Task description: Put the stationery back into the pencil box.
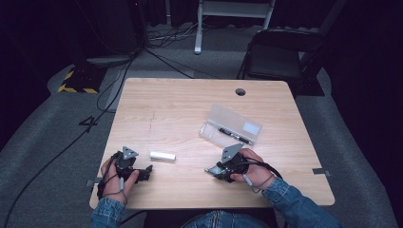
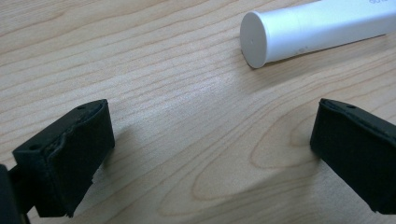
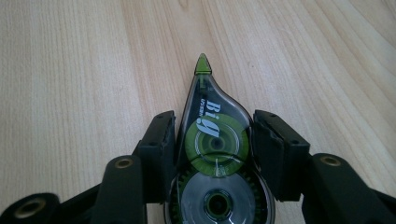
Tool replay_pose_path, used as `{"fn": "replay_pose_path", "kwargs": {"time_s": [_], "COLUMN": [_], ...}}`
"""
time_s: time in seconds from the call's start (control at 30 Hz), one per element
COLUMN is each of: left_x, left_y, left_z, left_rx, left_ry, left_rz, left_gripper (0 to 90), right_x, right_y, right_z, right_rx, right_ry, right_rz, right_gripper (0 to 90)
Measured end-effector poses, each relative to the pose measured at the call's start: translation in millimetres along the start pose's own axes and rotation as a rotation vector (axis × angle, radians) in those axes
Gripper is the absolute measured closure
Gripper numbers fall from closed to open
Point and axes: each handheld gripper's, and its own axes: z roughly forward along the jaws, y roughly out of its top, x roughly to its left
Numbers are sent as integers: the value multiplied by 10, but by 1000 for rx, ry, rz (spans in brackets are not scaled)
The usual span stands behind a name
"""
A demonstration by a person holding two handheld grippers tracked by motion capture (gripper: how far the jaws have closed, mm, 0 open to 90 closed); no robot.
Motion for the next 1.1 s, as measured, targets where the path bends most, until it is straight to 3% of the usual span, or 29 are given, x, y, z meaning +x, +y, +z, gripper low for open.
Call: {"fn": "replay_pose_path", "kwargs": {"time_s": [0.33, 1.1], "left_x": [1, 0], "left_y": [1, 0], "left_z": [0, 0], "left_rx": [1, 0], "left_ry": [-1, 1], "left_rz": [0, 0], "left_gripper": [0, 0], "right_x": [-42, -164], "right_y": [15, 93], "right_z": [-42, -444], "right_rx": [50, -37], "right_ry": [7, -34], "right_rz": [24, 25], "right_gripper": [515, 519]}}
